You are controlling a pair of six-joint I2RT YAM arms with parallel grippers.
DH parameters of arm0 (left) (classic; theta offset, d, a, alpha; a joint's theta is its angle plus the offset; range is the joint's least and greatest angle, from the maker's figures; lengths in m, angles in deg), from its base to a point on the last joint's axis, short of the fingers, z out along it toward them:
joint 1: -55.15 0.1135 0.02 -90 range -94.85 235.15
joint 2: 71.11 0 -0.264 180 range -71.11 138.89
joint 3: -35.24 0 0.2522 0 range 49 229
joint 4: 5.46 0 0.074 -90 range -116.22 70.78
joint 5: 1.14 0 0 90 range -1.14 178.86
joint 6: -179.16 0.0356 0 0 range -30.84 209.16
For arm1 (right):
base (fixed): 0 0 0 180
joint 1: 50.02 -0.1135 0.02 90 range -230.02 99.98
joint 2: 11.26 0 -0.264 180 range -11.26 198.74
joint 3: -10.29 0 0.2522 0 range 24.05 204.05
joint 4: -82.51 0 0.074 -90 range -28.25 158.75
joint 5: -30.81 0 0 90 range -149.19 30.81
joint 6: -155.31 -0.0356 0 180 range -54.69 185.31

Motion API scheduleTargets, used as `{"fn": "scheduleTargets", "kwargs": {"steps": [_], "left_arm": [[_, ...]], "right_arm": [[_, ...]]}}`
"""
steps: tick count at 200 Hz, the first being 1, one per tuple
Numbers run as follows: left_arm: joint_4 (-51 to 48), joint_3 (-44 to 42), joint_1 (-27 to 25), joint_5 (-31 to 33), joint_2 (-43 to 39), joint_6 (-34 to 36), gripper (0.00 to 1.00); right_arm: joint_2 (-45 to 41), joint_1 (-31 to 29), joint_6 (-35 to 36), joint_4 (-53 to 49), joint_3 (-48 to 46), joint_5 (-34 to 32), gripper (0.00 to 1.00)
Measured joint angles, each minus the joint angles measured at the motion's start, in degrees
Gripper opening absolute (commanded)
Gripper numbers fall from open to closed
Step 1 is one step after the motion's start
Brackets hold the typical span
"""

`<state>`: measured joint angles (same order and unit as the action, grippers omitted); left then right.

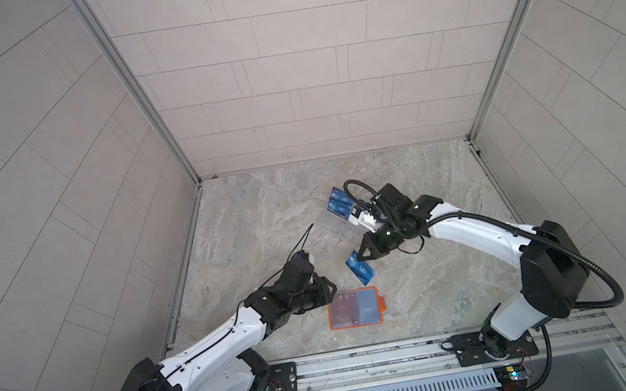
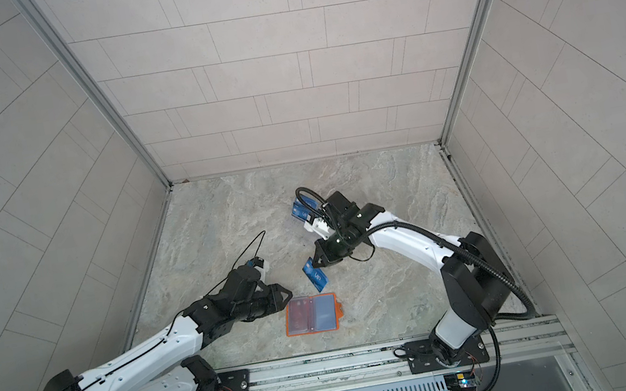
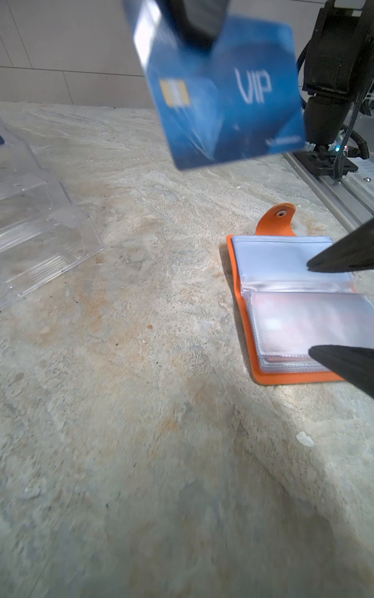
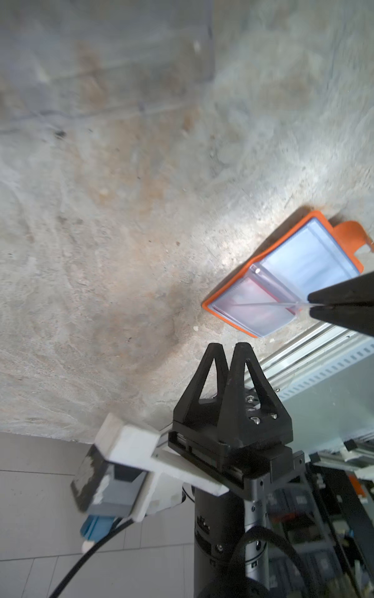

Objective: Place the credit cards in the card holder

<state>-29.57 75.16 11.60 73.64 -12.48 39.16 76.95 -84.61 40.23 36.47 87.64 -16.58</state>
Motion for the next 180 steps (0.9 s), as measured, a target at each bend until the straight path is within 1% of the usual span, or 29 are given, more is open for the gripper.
{"fn": "scheduleTargets", "kwargs": {"steps": [22,79,137,180], "left_arm": [[1.44,0.0,-0.22,-0.81,0.92,0.0,0.42],[4.48,0.0,-1.6,-3.34,6.27,0.13,0.38],[6.23,0.15,-1.86,-5.62,9.99,0.55,0.34],[6.82,0.63,-1.86,-6.25,13.22,0.59,0.28]], "right_arm": [[-1.95,-1.57,-6.38,6.43,-6.88,1.33,0.0],[-5.29,-4.04,-16.98,19.32,-16.33,0.7,0.0],[-5.27,-5.29,-22.45,25.53,-23.71,0.07,0.0],[-4.28,-6.12,-24.3,28.26,-25.51,1.14,0.0]]}}
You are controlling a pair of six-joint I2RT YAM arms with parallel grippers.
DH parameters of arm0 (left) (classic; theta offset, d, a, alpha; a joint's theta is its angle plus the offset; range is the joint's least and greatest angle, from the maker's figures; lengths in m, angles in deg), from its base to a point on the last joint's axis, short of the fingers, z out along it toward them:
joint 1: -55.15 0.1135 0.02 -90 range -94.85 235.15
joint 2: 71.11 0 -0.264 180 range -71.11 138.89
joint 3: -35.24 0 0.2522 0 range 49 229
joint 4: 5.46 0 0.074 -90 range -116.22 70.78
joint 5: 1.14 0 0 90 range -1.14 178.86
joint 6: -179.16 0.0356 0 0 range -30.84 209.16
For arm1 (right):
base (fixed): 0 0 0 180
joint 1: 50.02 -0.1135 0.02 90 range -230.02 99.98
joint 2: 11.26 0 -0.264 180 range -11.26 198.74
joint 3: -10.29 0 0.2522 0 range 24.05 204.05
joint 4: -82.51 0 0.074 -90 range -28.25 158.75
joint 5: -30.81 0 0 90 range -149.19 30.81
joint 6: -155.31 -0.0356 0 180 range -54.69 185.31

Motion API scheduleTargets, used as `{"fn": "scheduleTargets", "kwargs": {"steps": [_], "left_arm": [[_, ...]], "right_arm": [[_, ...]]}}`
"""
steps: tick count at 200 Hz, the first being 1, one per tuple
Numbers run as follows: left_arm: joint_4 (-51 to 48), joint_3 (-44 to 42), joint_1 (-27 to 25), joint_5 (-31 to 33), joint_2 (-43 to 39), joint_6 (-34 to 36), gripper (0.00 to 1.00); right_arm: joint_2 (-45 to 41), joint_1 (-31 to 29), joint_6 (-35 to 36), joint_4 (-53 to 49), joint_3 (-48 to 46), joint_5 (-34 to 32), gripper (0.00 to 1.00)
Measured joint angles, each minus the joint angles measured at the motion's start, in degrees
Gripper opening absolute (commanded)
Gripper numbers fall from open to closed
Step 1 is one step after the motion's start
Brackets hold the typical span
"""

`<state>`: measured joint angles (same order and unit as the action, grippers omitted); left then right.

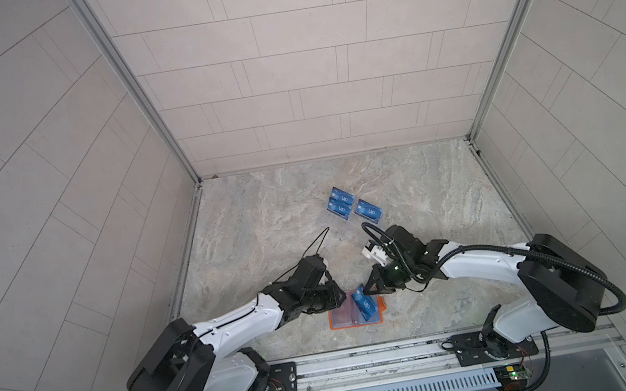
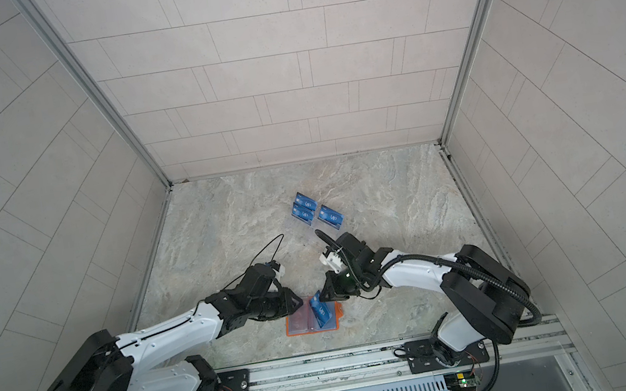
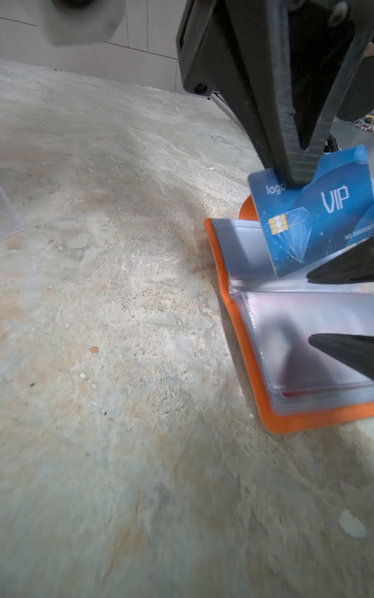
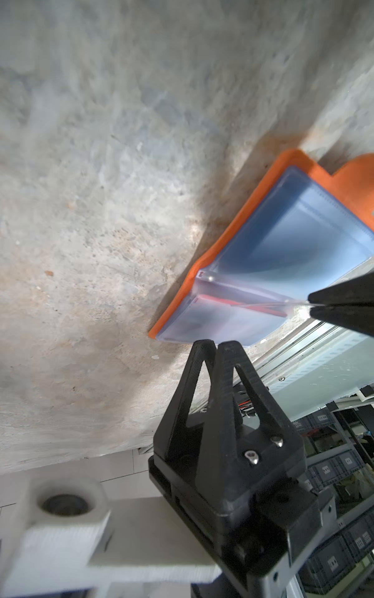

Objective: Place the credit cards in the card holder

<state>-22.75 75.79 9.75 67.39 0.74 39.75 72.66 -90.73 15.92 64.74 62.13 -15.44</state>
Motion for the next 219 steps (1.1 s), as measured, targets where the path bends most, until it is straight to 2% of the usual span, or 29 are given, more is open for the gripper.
{"fn": "scheduleTargets", "kwargs": {"steps": [138,219], "left_arm": [[-0.81,-0.2,0.0,-0.63,0.81,0.66,0.24],[-1.25,-1.57,0.0,0.02,0.63,1.01,0.16]], "right_arm": [[4.28,-1.66,-0.63,2.56,-0.28,0.9,0.0],[5.44,-1.66,-0.61,2.14,0.7,0.68,0.0]]}}
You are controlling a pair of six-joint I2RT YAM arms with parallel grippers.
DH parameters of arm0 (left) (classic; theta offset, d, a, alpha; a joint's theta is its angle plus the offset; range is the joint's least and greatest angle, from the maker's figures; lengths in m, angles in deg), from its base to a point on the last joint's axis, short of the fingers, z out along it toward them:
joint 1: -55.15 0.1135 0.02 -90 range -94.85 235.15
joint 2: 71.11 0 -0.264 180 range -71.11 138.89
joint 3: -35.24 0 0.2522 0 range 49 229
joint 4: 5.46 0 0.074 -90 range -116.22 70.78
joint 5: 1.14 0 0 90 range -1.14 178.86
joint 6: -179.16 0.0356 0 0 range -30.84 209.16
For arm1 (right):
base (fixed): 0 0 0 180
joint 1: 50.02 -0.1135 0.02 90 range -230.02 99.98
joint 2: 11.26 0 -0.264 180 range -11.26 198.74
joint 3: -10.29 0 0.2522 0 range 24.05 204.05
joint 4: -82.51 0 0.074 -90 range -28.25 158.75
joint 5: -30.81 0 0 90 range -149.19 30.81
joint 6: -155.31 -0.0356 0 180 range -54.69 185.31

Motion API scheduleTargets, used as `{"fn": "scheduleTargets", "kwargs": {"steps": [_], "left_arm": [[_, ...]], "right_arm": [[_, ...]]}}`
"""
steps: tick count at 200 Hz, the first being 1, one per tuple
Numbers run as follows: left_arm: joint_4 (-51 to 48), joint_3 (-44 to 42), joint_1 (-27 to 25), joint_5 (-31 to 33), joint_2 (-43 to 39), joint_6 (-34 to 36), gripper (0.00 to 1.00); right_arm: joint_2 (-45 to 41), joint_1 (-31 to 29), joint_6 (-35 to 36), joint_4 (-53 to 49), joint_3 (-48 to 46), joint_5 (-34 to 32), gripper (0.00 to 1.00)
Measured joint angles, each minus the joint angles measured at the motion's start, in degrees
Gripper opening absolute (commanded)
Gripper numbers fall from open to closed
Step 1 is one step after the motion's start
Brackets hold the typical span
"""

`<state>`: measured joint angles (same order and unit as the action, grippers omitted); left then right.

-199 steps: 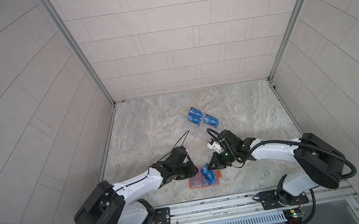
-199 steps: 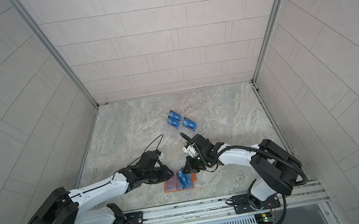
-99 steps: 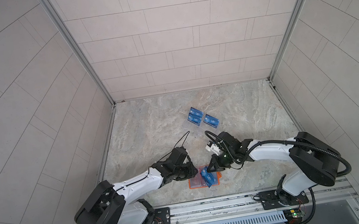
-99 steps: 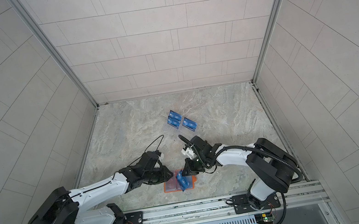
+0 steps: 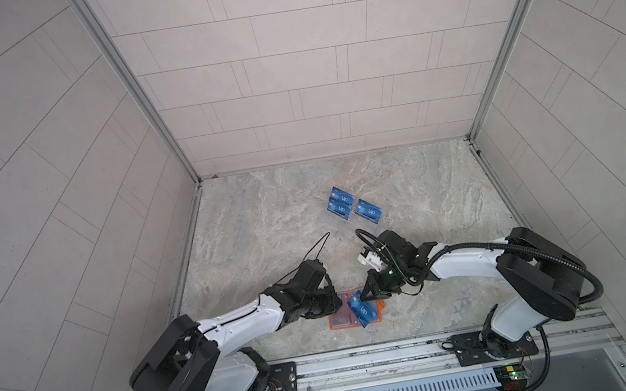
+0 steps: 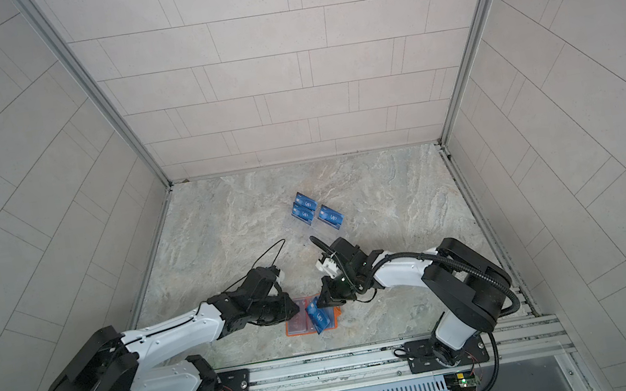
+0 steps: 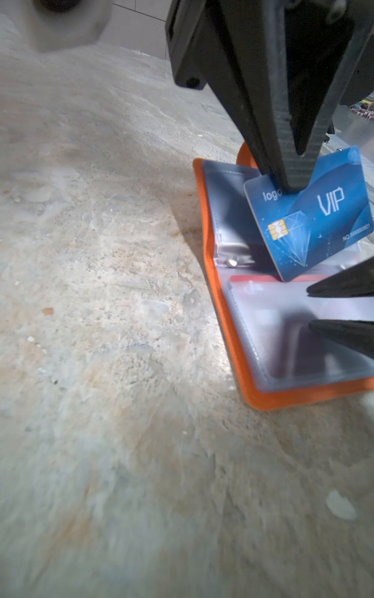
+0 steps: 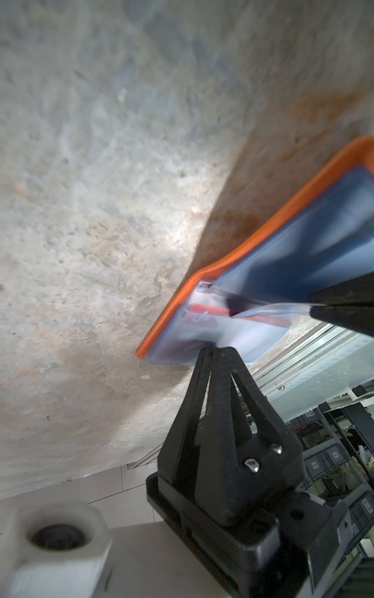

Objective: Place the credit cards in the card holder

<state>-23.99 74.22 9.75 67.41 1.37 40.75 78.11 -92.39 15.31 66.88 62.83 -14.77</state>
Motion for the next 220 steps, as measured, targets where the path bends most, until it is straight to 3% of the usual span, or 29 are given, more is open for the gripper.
{"fn": "scheduleTargets", "kwargs": {"steps": [220], "left_arm": [[1.81,-1.6,0.0,1.33,-0.83,1.29,0.13]], "right_arm": [[2.91,-0.61,-2.78,3.78,1.81,-2.14,0.0]]}}
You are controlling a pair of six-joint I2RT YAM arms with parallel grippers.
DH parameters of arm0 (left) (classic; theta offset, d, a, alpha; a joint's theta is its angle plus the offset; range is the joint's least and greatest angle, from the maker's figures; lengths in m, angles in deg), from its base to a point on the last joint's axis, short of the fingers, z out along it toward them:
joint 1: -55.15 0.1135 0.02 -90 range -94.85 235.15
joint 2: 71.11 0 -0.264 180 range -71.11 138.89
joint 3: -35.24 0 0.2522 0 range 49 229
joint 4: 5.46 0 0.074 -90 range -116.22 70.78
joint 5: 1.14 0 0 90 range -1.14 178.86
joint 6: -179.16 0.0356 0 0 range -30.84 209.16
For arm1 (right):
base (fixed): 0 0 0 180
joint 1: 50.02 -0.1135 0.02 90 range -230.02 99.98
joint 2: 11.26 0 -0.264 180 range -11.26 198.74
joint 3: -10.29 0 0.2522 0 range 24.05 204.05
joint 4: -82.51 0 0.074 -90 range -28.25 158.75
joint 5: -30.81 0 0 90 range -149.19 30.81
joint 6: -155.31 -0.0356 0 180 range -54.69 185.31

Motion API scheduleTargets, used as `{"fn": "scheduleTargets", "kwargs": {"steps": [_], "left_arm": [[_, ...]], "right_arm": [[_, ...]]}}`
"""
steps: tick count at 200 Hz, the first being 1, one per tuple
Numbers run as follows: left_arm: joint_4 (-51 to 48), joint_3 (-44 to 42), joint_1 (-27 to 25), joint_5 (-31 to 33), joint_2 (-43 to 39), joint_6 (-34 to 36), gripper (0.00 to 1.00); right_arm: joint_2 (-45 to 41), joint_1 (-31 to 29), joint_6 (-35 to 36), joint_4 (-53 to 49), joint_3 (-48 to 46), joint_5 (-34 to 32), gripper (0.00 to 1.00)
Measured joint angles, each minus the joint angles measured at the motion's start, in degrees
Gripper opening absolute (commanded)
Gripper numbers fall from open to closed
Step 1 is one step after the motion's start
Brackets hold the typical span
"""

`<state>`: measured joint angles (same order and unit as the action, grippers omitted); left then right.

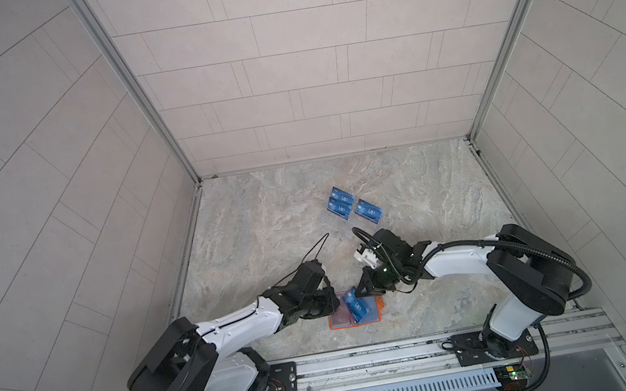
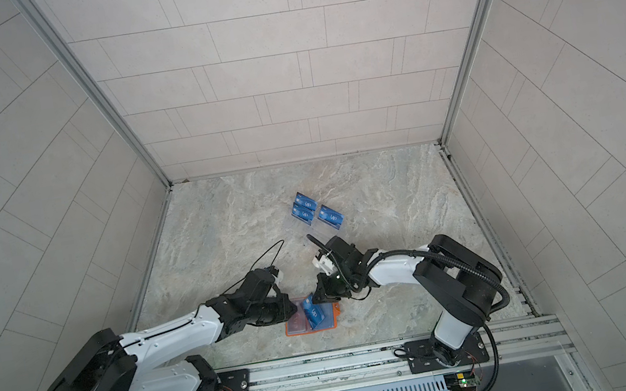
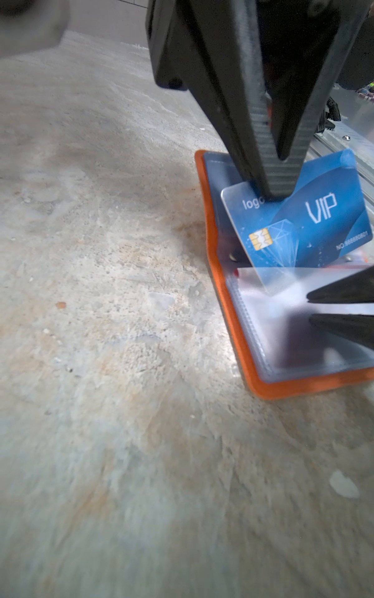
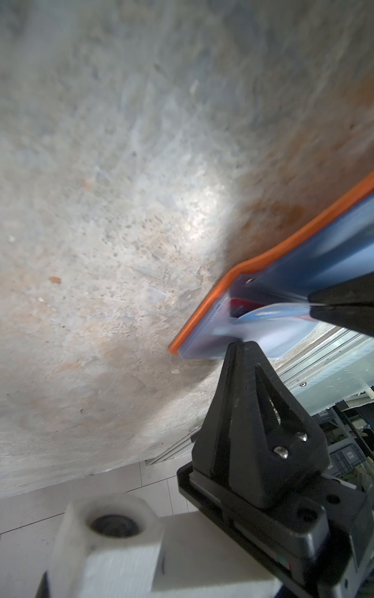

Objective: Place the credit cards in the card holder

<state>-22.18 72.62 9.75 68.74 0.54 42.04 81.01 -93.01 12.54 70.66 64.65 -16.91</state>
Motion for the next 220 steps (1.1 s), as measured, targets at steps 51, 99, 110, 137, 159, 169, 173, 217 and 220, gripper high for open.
{"fn": "scheduleTargets", "kwargs": {"steps": [51,99,110,137,159,169,173,217,220], "left_arm": [[0.79,-0.83,0.0,-0.07,-0.76,-0.74,0.13],[0.85,-0.9,0.0,-0.09,-0.76,-1.01,0.13],[0.98,-0.94,0.0,-0.15,-0.76,-1.03,0.13],[1.29,-1.11,0.0,-0.28,-0.74,-1.09,0.13],[1.79,-1.33,0.0,-0.44,-0.74,-1.49,0.13],[1.97,-1.42,0.0,-0.5,-0.74,-1.62,0.13],[1.99,-1.42,0.0,-0.55,-0.74,-1.77,0.13],[1.4,-1.42,0.0,-0.85,-1.29,-3.3,0.16],[1.07,-1.4,0.0,-0.85,-1.42,-3.37,0.17]], "right_arm": [[0.44,-0.9,-3.06,5.86,-2.27,-2.67,0.0],[1.01,-1.68,-4.68,10.38,-3.78,-4.48,0.0],[1.03,-2.08,-4.63,10.62,-3.78,-5.14,0.0],[1.49,-2.69,-4.7,11.8,-3.78,-6.1,0.0],[2.16,-3.17,-5.42,13.62,-3.78,-6.82,0.0],[2.45,-3.54,-6.08,14.49,-3.78,-7.3,0.0],[2.58,-3.67,-6.32,14.8,-3.78,-7.56,0.0],[2.78,-4.92,-8.26,15.65,-3.78,-10.32,0.05],[2.71,-4.98,-8.28,15.52,-3.78,-10.45,0.06]]}}
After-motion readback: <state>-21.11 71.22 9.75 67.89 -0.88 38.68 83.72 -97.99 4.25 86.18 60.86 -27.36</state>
